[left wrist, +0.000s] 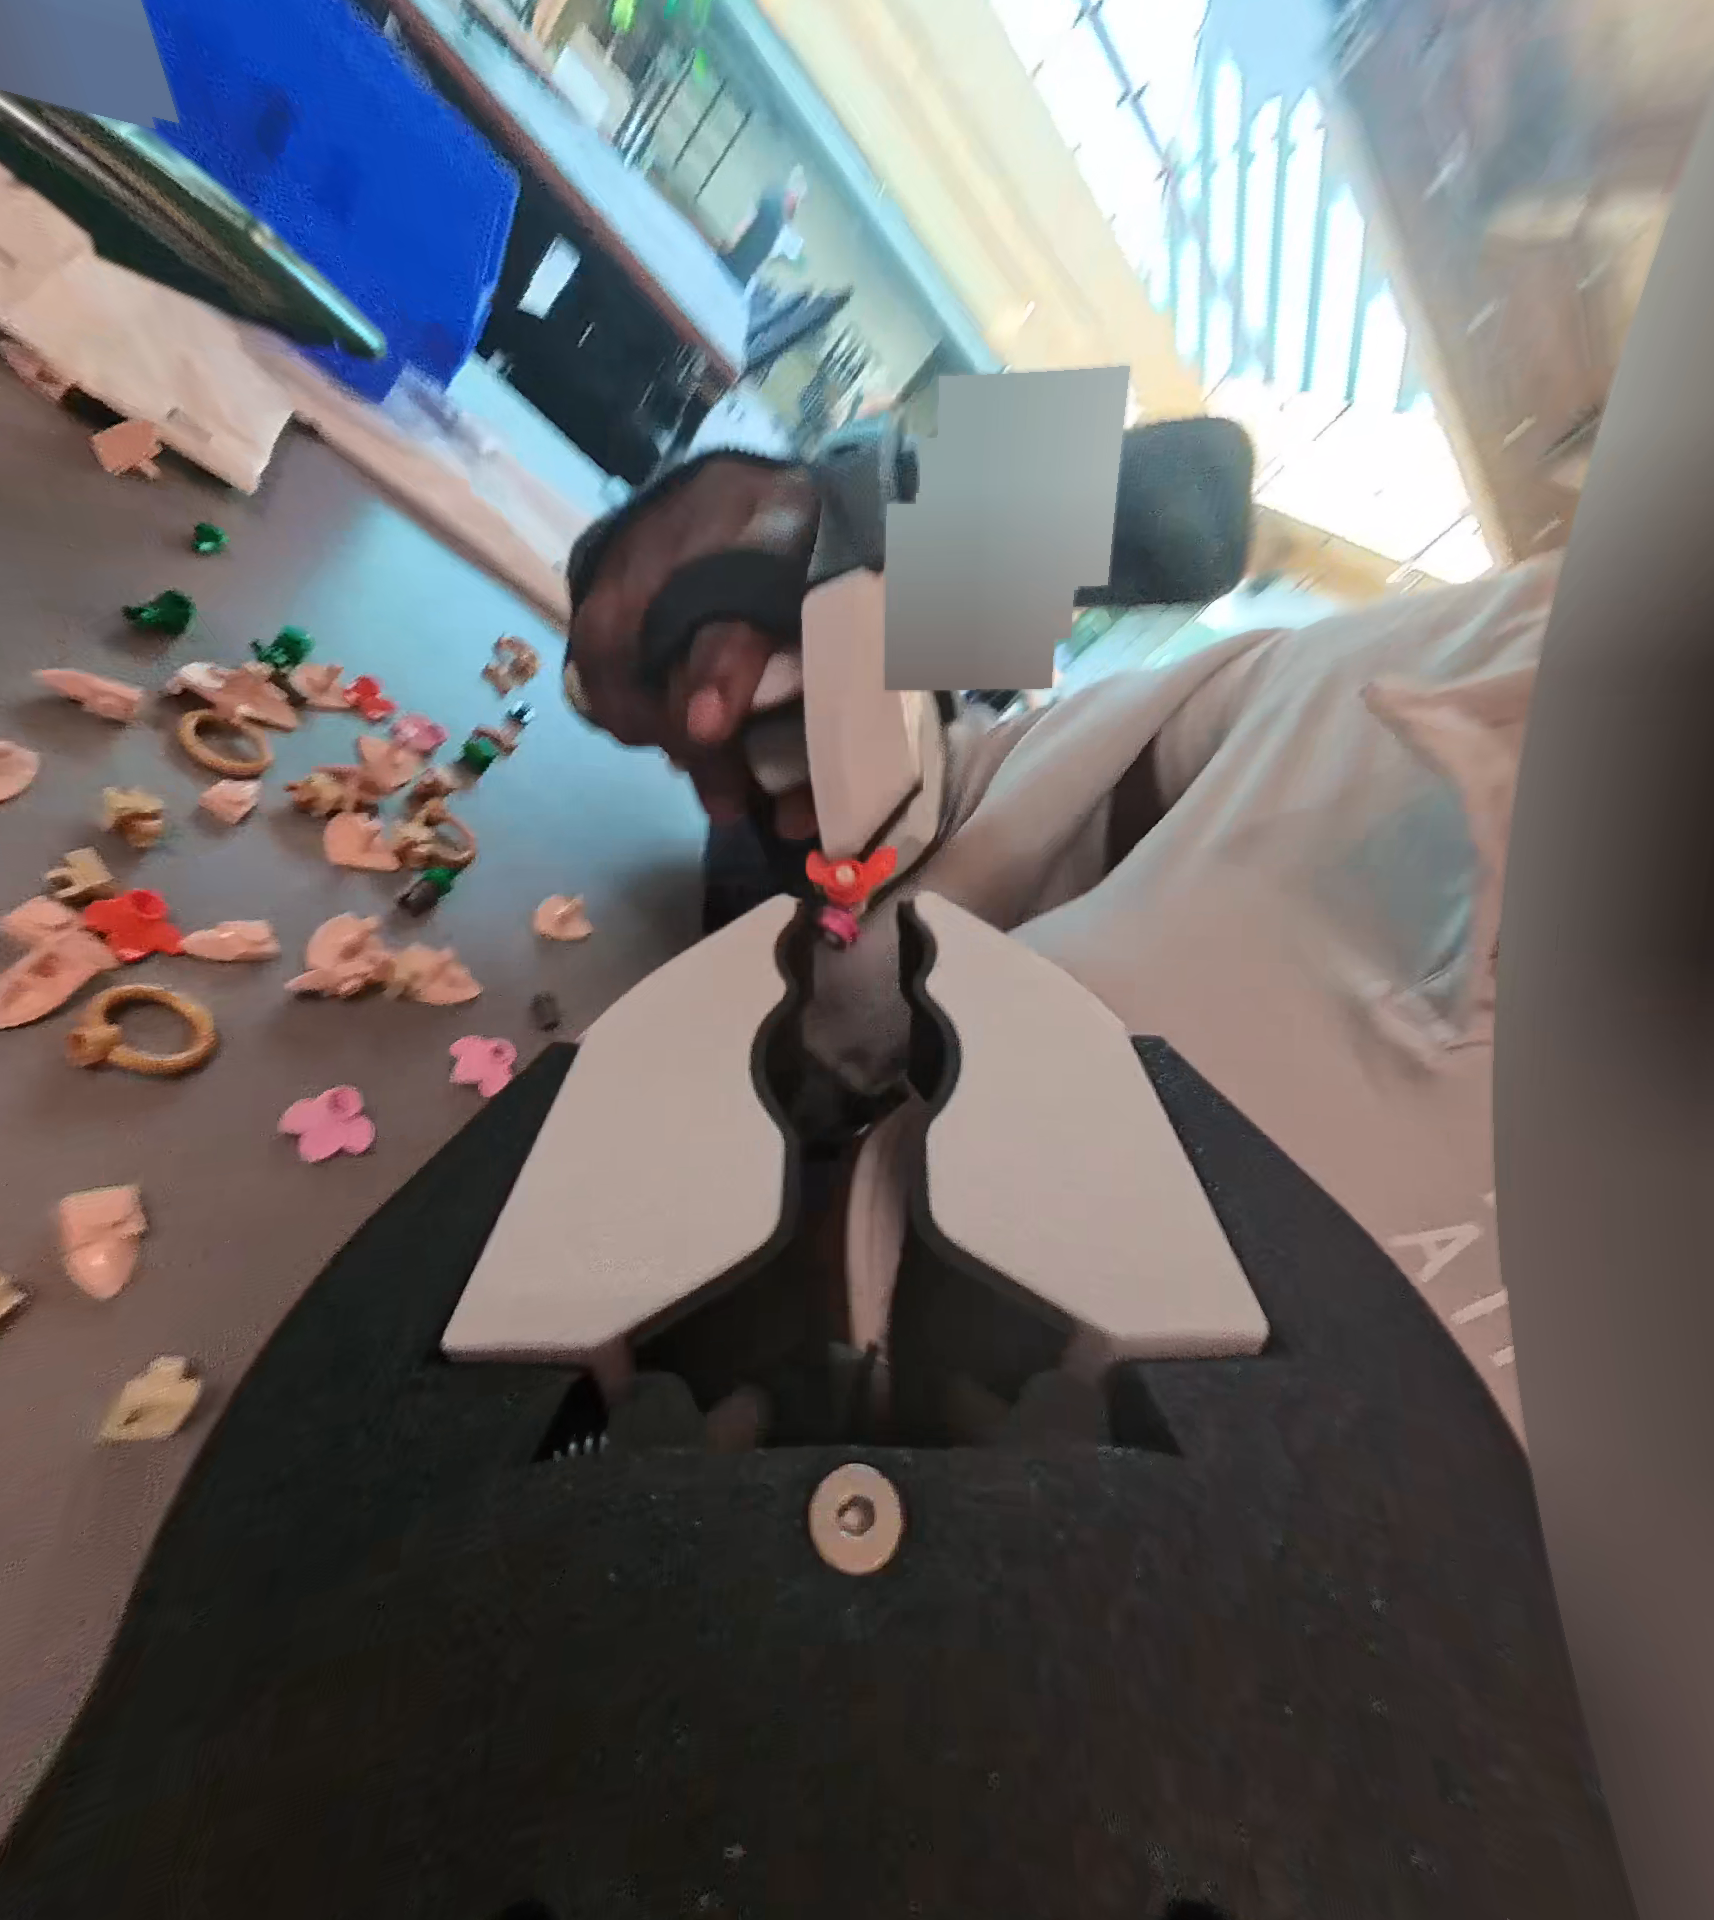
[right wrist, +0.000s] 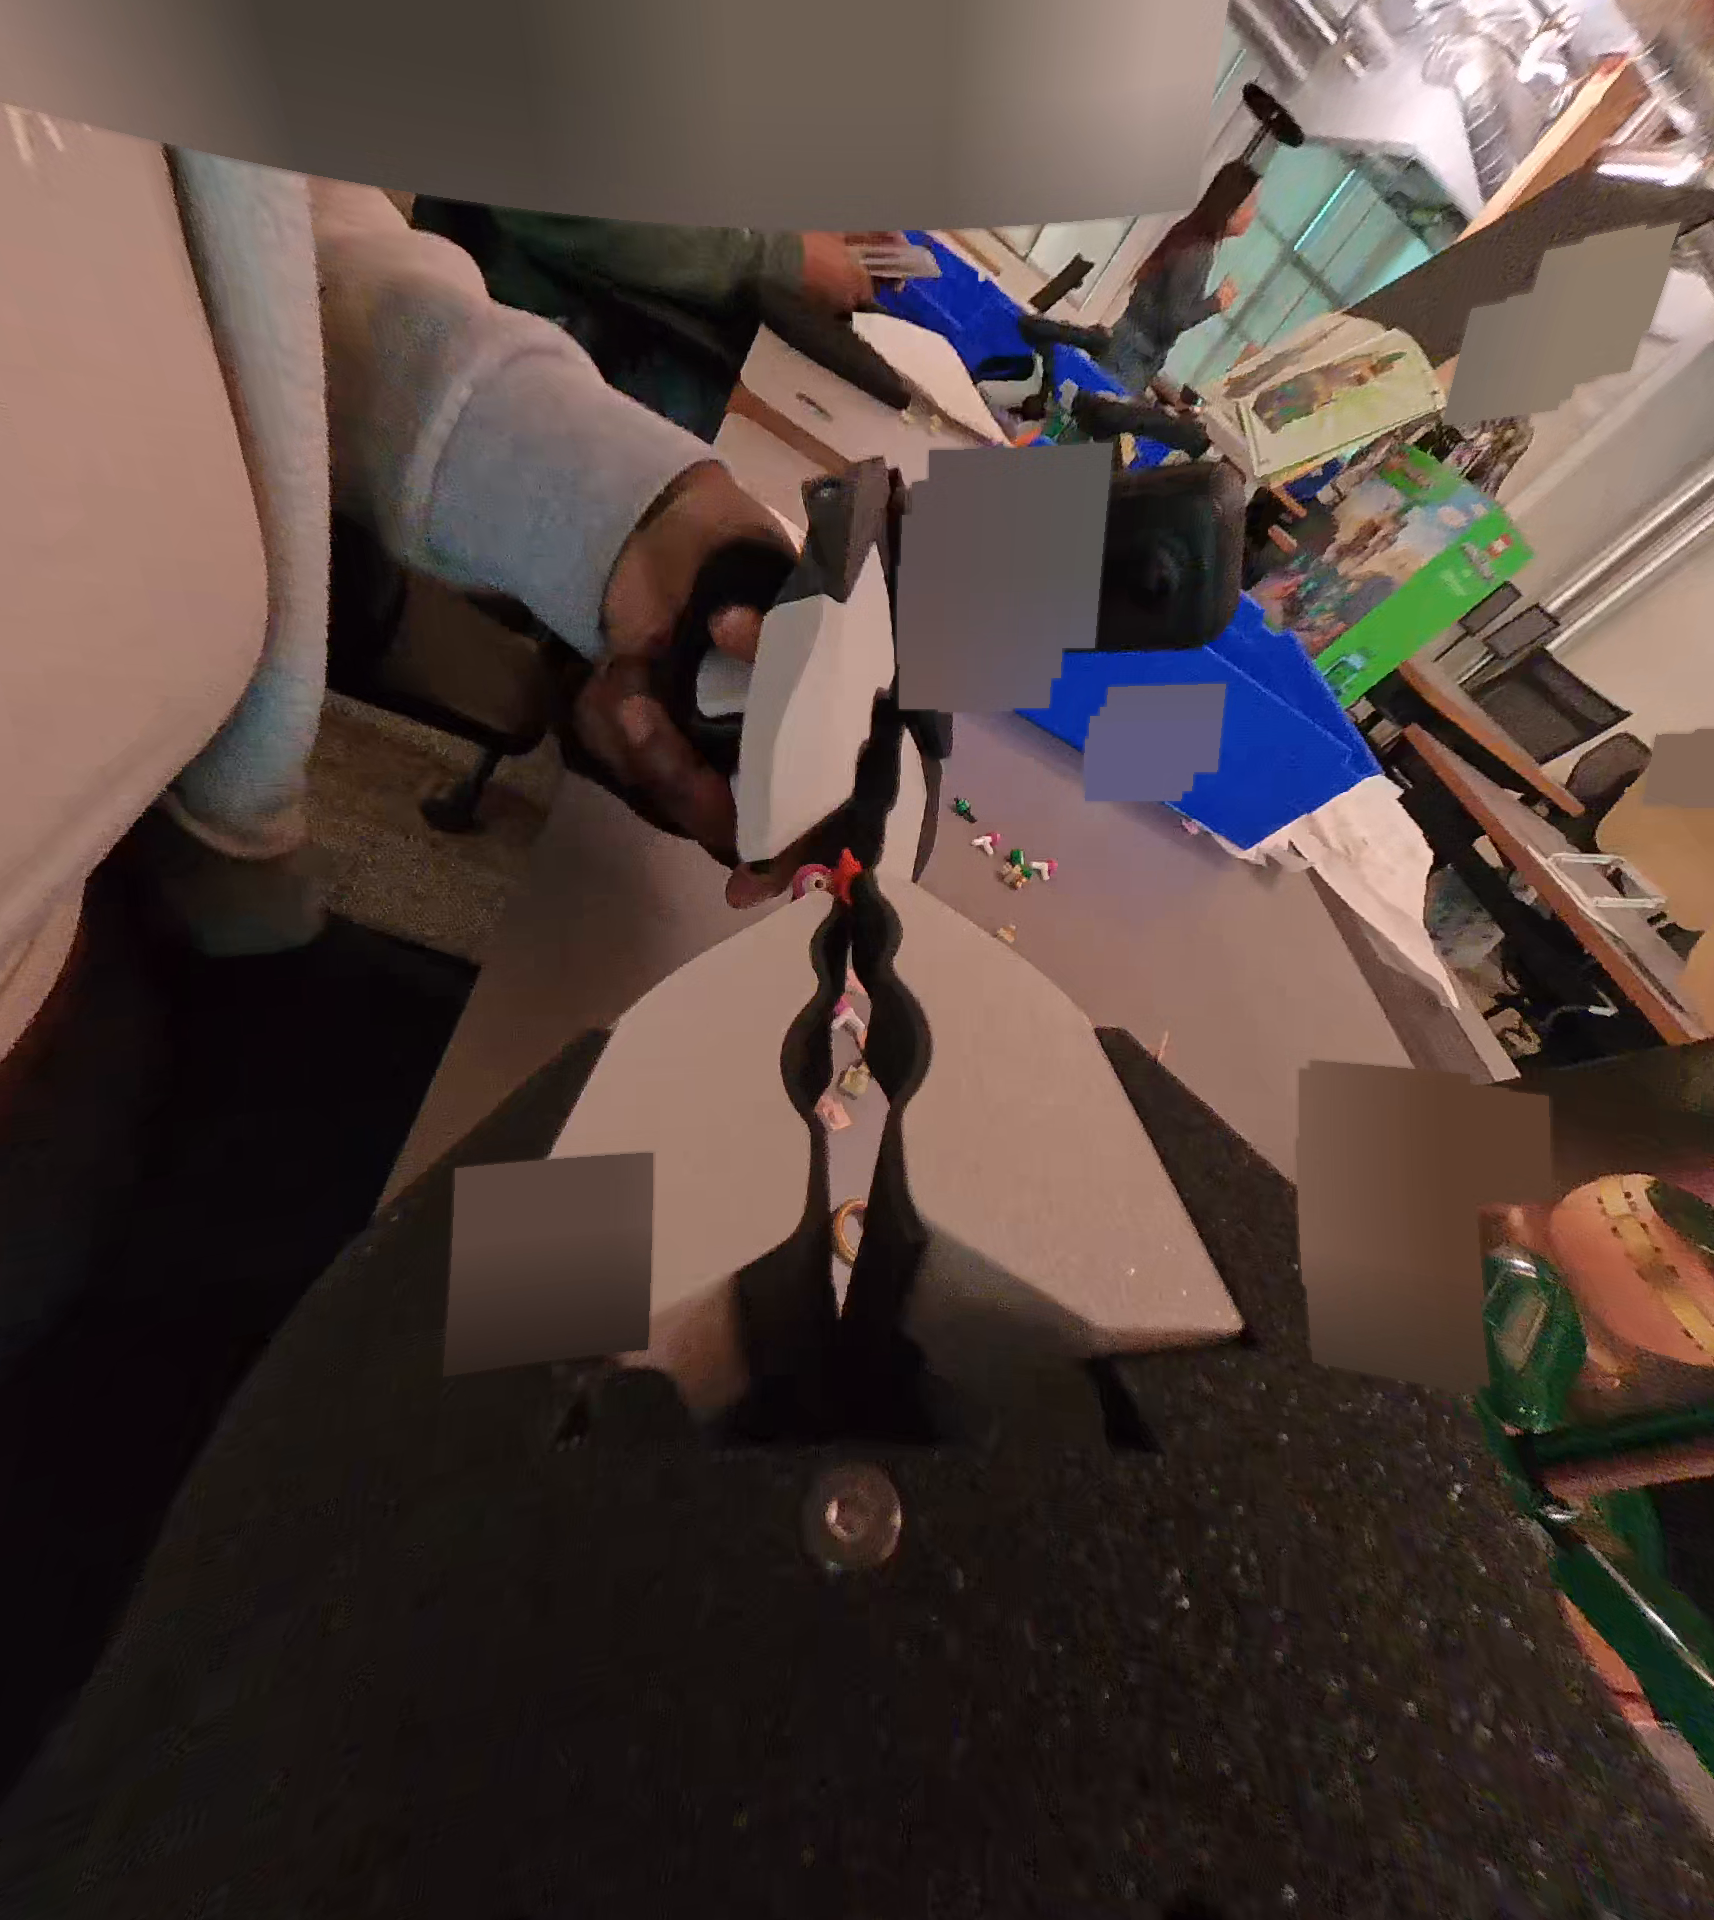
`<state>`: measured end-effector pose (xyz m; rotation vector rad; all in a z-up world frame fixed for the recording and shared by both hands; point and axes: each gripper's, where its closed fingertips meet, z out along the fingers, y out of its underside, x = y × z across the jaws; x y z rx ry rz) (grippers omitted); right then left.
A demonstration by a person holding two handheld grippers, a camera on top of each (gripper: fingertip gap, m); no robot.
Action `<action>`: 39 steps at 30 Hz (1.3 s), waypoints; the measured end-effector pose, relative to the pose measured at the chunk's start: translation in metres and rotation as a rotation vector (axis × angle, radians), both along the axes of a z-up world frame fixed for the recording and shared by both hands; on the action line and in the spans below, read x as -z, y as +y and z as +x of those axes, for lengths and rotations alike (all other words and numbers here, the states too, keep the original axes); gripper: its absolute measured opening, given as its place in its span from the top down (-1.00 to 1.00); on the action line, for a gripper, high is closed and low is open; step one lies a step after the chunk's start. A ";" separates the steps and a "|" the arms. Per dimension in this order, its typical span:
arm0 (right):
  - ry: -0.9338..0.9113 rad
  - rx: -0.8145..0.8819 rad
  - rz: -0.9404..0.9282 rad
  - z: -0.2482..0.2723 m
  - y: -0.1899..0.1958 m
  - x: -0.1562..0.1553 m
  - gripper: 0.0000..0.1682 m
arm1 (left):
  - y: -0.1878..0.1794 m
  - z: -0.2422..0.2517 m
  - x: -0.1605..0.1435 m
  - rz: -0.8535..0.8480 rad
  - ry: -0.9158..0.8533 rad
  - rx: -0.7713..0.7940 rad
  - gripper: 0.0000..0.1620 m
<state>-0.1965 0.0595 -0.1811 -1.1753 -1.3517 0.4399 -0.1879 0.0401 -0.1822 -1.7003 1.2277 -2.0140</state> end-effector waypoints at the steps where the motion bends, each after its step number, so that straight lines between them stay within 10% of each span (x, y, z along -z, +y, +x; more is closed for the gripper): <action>1: 0.024 -0.001 0.005 -0.001 -0.001 -0.002 0.99 | 0.001 0.000 -0.005 -0.053 -0.041 -0.006 0.84; 16: 0.013 0.279 0.304 0.005 0.013 -0.008 0.99 | 0.018 0.007 -0.011 -0.455 -0.196 -0.139 0.90; 26: -0.018 0.452 0.445 0.014 0.020 -0.007 0.99 | 0.029 0.015 -0.010 -0.412 -0.194 -0.429 0.92; 31: 0.011 0.442 0.339 0.016 0.019 0.003 1.00 | 0.029 0.017 -0.001 -0.291 -0.150 -0.506 0.95; 36: 0.127 0.338 0.097 0.001 0.006 0.010 1.00 | 0.017 0.023 0.048 0.207 0.244 -0.426 1.00; 39: -0.011 0.464 0.099 0.010 0.031 0.028 1.00 | 0.006 0.032 0.051 0.136 0.228 -0.344 1.00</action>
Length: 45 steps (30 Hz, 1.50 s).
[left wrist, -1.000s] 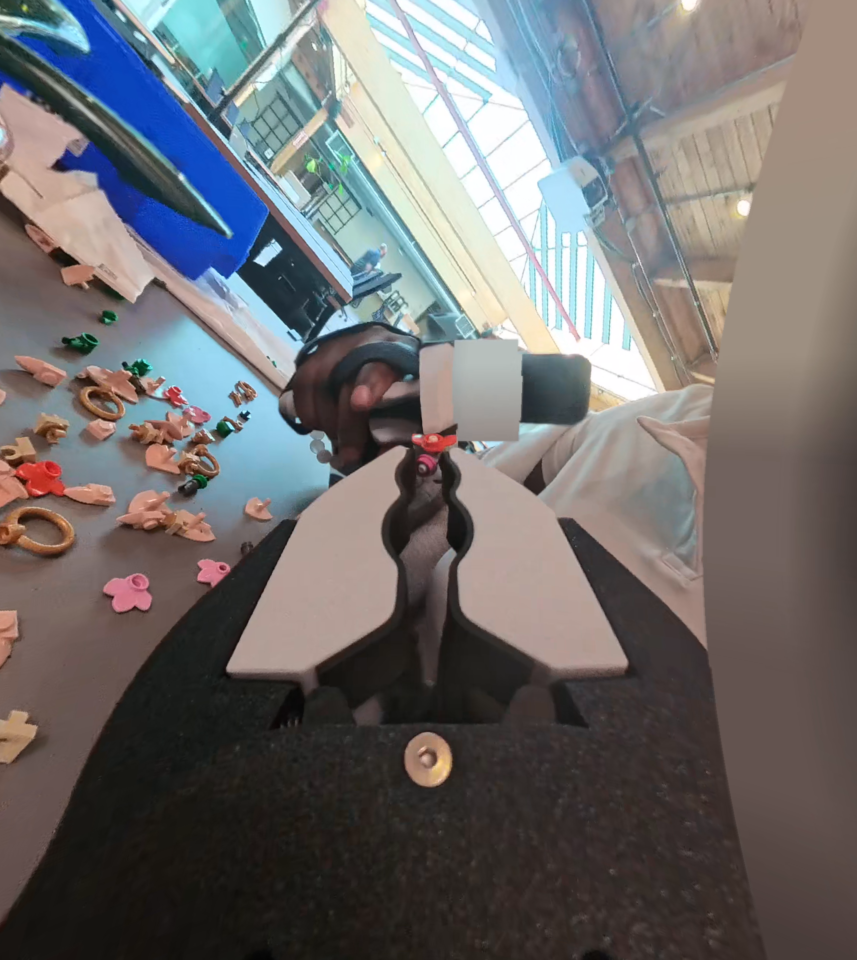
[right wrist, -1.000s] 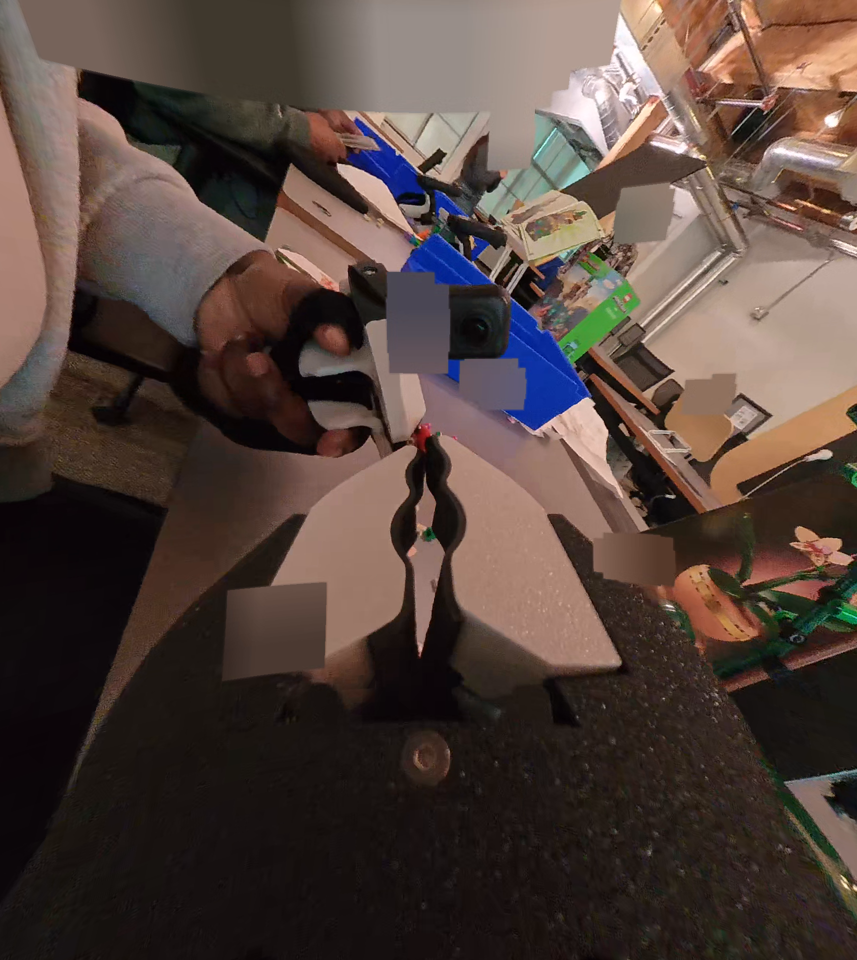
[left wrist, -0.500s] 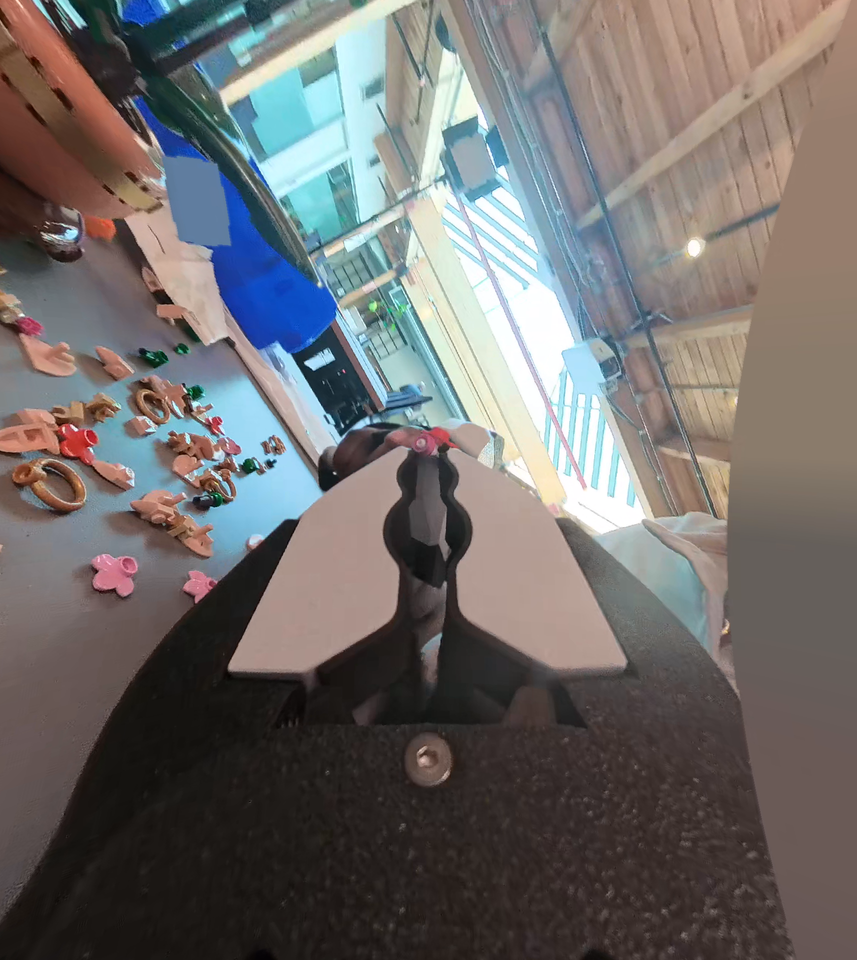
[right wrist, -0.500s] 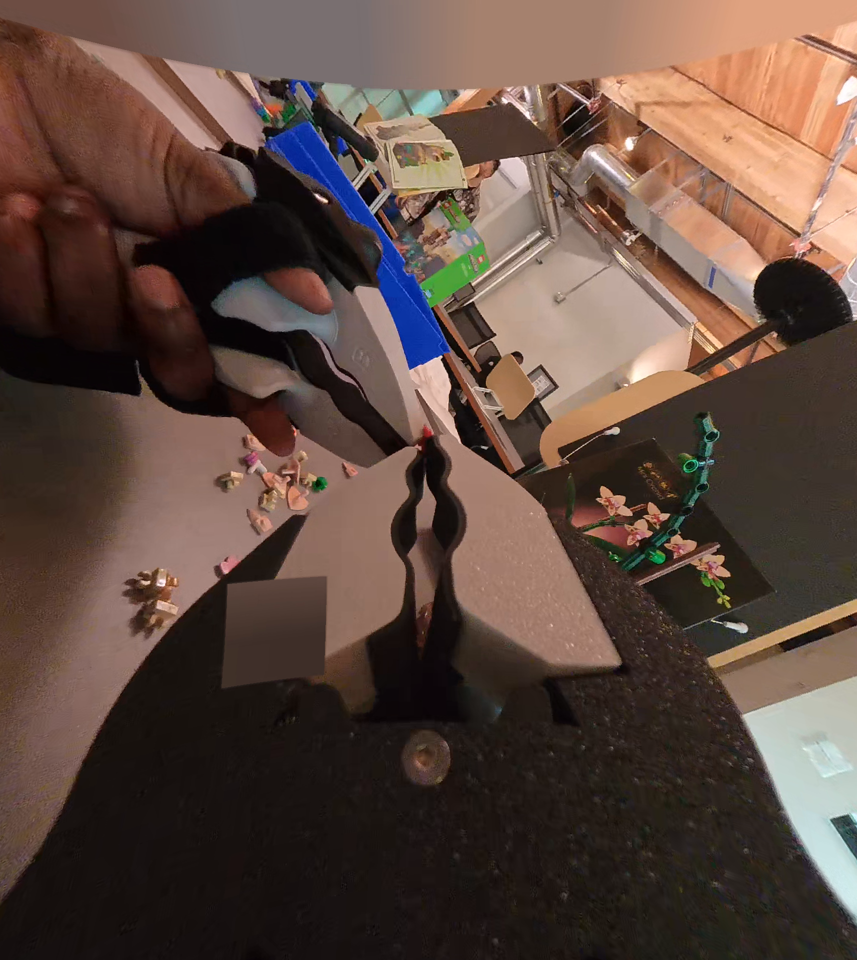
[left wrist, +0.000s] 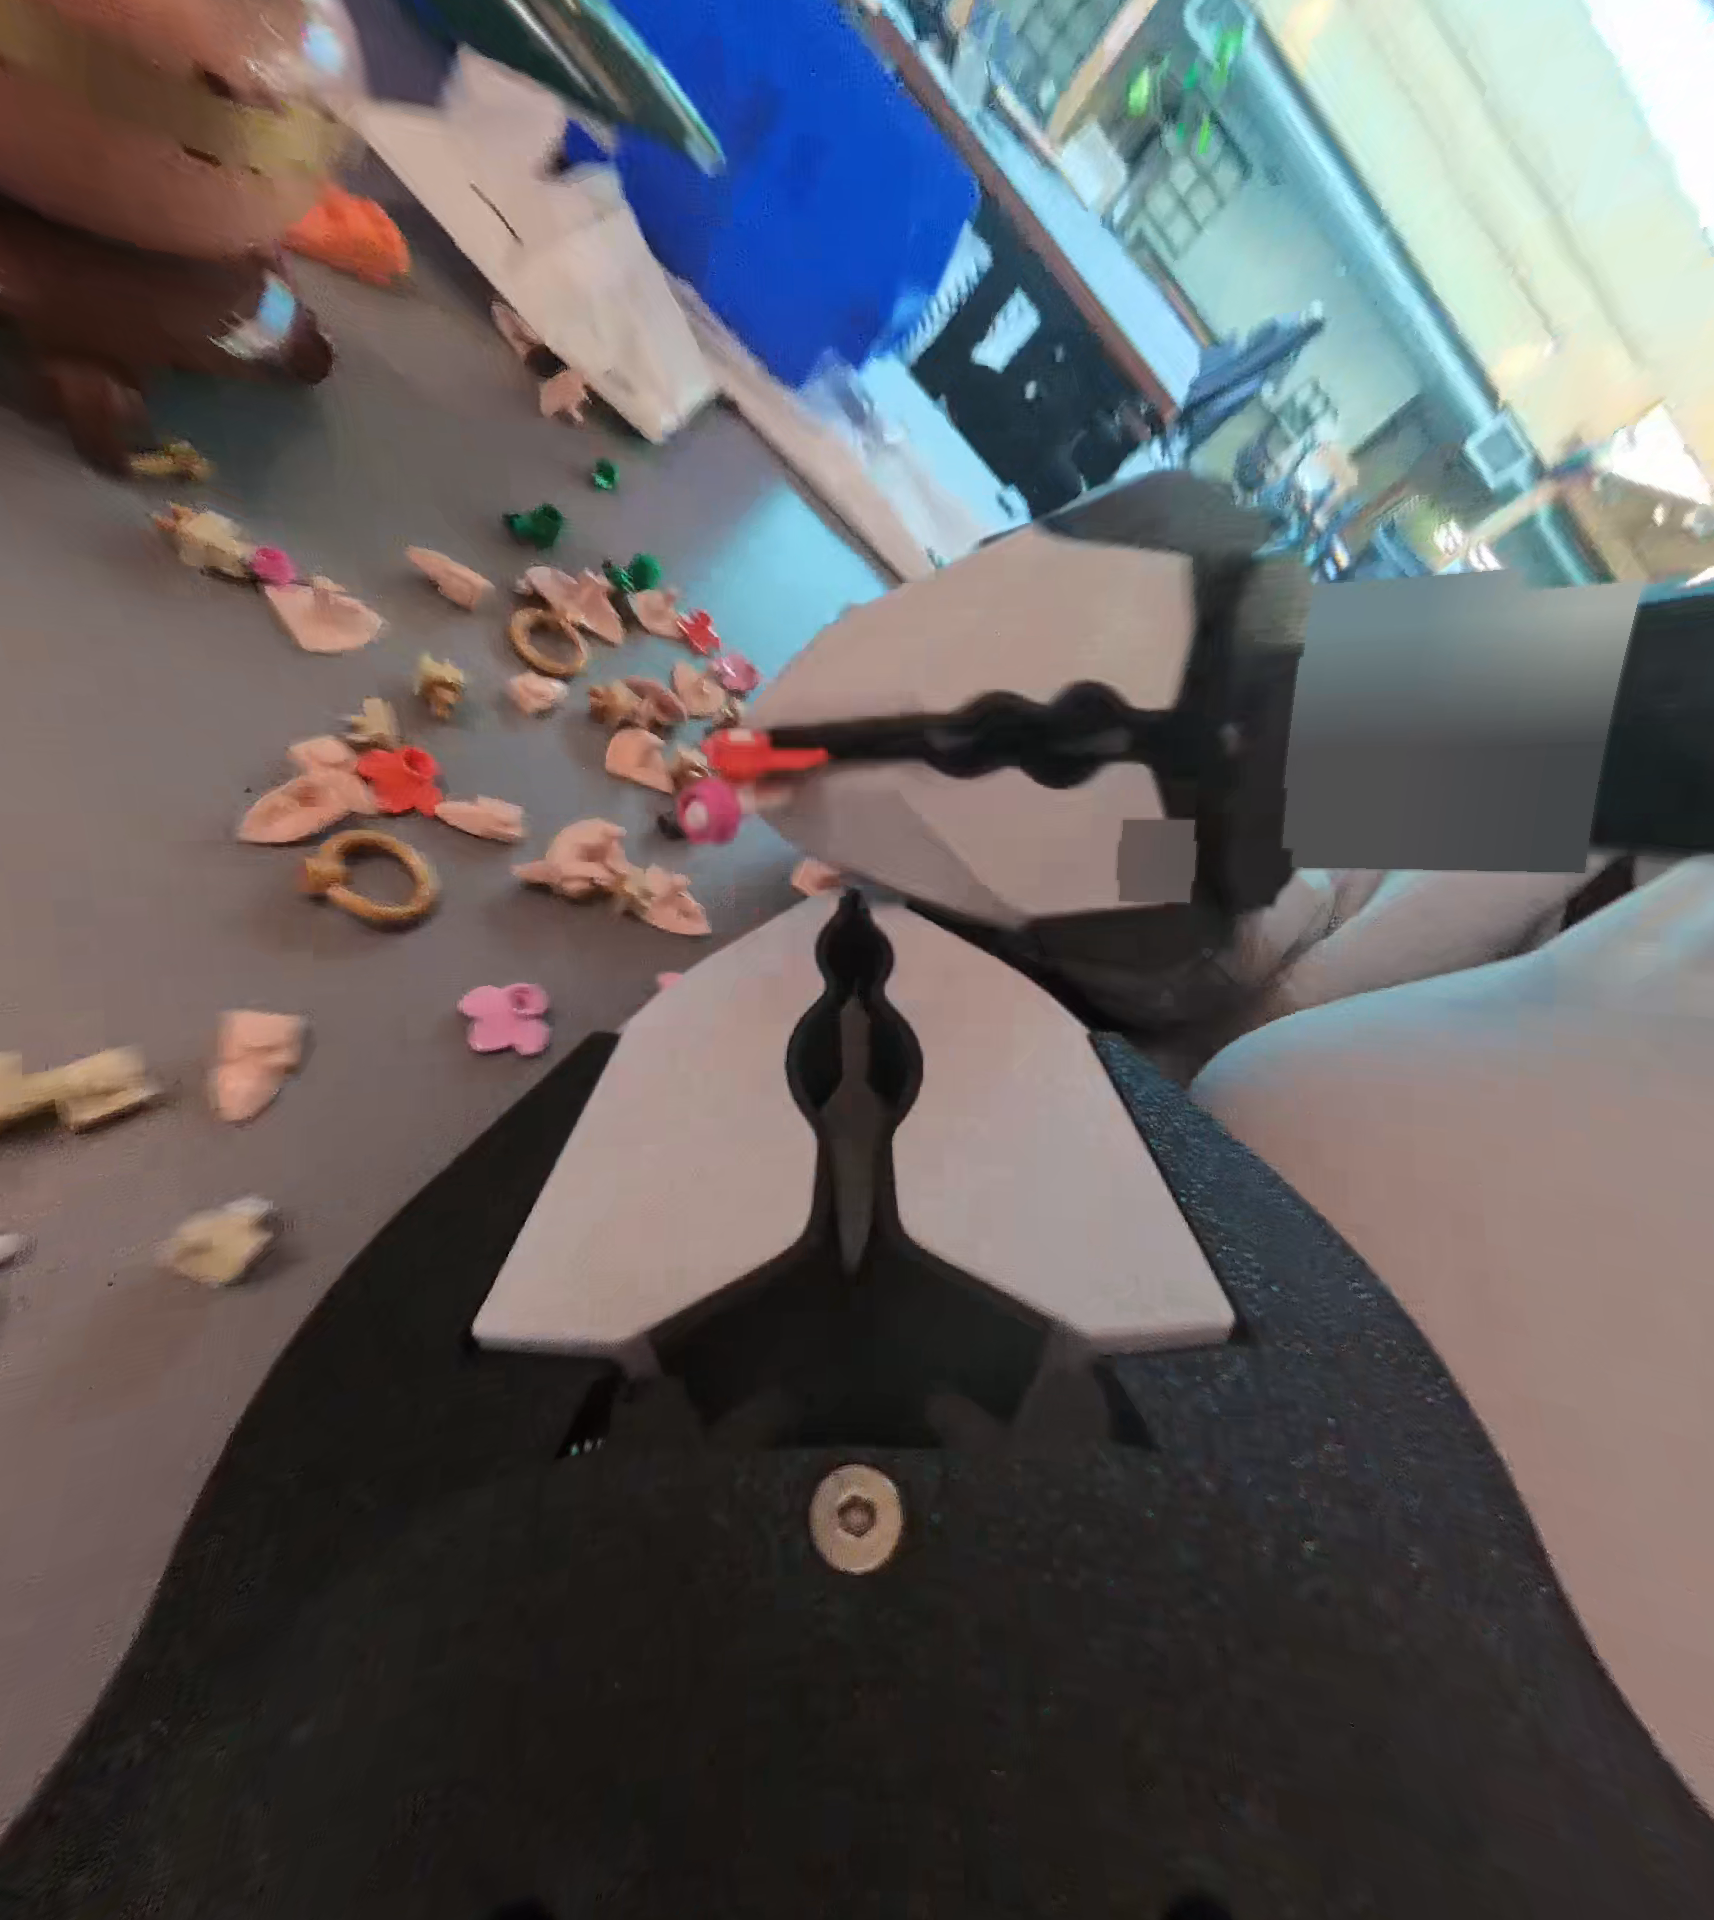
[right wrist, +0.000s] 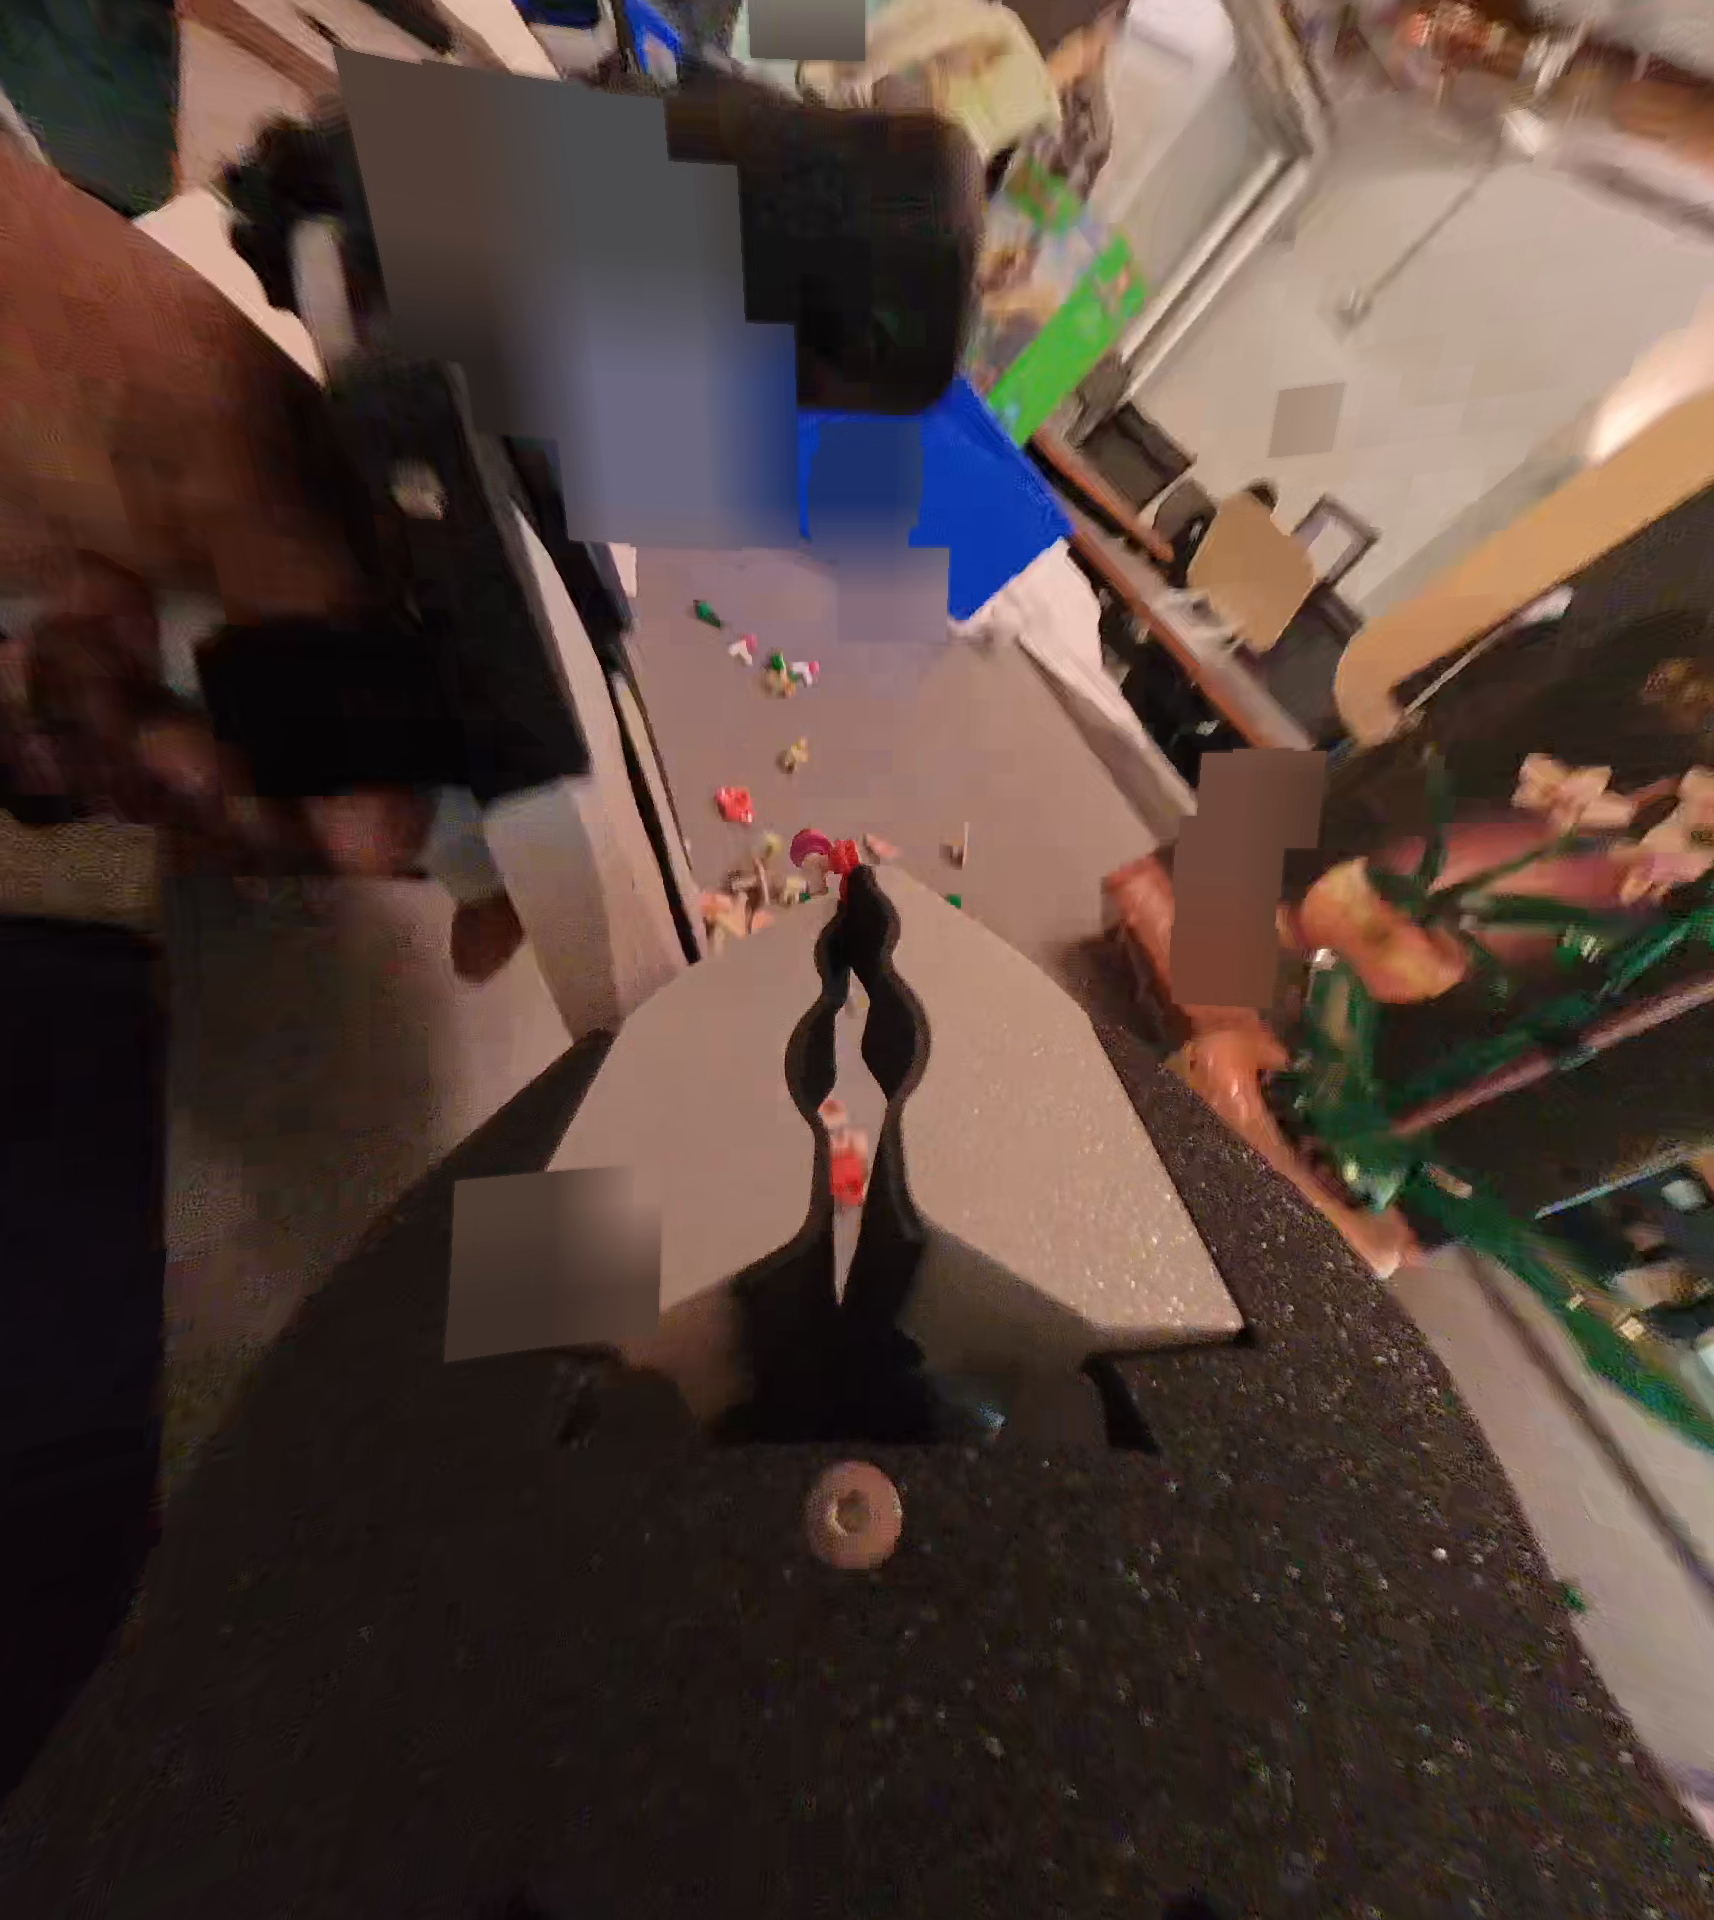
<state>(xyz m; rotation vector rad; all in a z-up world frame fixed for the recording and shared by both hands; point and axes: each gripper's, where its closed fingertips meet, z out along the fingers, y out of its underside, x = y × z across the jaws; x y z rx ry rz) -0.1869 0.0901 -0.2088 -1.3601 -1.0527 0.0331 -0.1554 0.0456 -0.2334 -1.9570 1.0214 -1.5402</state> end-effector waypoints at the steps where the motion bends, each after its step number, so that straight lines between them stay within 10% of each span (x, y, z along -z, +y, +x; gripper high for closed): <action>1: 0.070 0.006 -0.085 0.009 0.004 0.006 1.00 | 0.010 -0.006 -0.003 0.006 -0.010 -0.038 1.00; 10: 0.490 0.015 -0.462 0.012 0.011 0.003 1.00 | 0.040 -0.013 -0.030 0.115 -0.156 -0.168 0.61; 17: 0.573 0.061 -0.598 0.012 0.014 0.009 1.00 | 0.062 -0.027 -0.032 0.837 0.096 -0.323 0.79; 29: 0.502 0.029 -0.746 -0.004 0.009 0.013 1.00 | 0.065 -0.029 -0.015 1.715 0.534 -0.023 0.87; 45: 0.379 -0.063 -0.590 -0.016 0.000 -0.001 1.00 | 0.049 -0.037 -0.025 1.246 0.194 0.003 0.92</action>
